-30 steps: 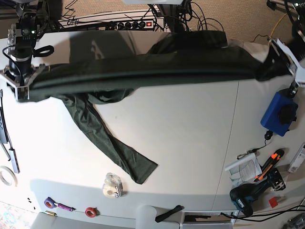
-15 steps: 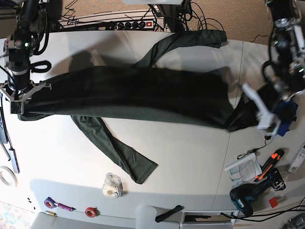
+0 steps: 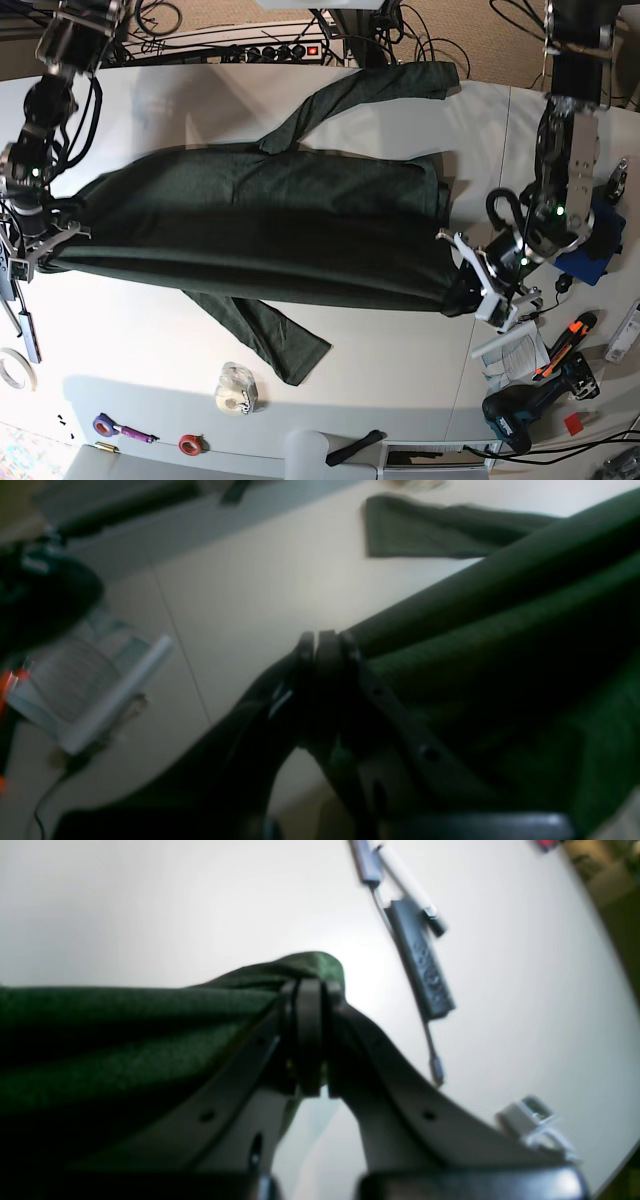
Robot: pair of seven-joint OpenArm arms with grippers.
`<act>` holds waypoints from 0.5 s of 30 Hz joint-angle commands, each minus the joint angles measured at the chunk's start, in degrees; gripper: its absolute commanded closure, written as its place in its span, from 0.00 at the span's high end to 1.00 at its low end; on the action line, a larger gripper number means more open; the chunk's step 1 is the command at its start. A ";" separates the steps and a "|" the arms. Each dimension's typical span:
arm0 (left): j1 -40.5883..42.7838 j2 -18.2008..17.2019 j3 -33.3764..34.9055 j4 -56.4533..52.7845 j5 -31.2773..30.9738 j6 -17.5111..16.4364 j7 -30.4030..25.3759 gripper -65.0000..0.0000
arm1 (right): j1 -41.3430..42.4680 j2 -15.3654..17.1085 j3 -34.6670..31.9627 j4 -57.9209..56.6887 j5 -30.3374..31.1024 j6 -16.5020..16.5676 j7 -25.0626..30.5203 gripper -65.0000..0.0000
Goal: Layout the t-shirt on the table in an organized manner, then fold the t-shirt properly
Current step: 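Lower the shirt onto the table and open both grippers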
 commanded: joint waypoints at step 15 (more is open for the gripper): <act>-7.98 1.90 -0.48 -17.55 -0.28 -3.98 -8.15 0.51 | 11.67 1.38 -13.75 -13.07 -0.87 -0.98 6.03 0.40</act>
